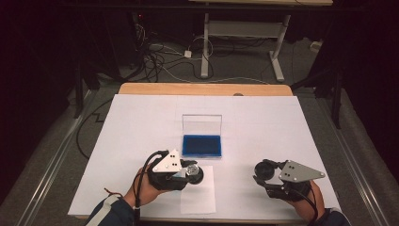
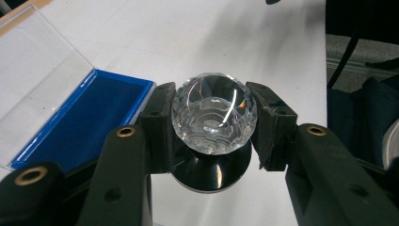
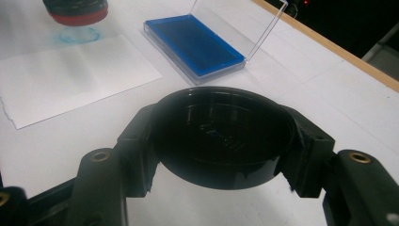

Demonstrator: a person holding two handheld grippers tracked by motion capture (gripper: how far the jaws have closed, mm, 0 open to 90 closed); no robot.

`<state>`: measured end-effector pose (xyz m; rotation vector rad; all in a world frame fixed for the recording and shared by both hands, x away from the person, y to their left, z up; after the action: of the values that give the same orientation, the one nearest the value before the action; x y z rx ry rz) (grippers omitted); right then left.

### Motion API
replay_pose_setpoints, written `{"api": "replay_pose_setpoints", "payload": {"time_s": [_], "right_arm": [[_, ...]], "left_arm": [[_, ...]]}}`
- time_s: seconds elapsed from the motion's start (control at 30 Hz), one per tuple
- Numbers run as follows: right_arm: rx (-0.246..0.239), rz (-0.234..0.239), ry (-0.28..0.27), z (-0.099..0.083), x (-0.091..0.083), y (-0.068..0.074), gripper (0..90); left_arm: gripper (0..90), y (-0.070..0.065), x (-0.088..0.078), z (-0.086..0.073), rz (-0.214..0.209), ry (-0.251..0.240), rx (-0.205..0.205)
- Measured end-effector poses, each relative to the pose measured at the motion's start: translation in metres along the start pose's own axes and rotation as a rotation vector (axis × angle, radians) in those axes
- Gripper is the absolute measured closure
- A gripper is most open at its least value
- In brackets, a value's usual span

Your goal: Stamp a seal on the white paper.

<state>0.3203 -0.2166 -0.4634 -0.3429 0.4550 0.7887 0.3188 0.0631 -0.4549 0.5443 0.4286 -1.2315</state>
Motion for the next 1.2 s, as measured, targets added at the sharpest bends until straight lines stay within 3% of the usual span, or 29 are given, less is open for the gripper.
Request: {"api": "replay_pose_setpoints", "payload": {"time_s": [0.53, 1.2], "right_arm": [[0.000, 0.005, 0.004, 0.000, 0.001, 0.000, 38.6], [0.000, 0.005, 0.010, -0.001, 0.002, 0.000, 38.5]], "left_arm": [[54.2, -0.009, 0.017, -0.013, -0.078, 0.058, -0.026], [54.2, -0.007, 0.031, -0.024, -0.096, 0.111, -0.028]]}}
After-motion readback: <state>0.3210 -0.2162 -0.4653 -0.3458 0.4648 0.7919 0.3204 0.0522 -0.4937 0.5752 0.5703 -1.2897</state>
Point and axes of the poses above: each handheld gripper's, and its own axes: x roughly forward along the jaws, z roughly out of its top, y roughly to its left, the point moved 7 cm from there along x, roughly forward along the jaws, and after that the axes turned 7 degrees about x, right-handed, at the moved point
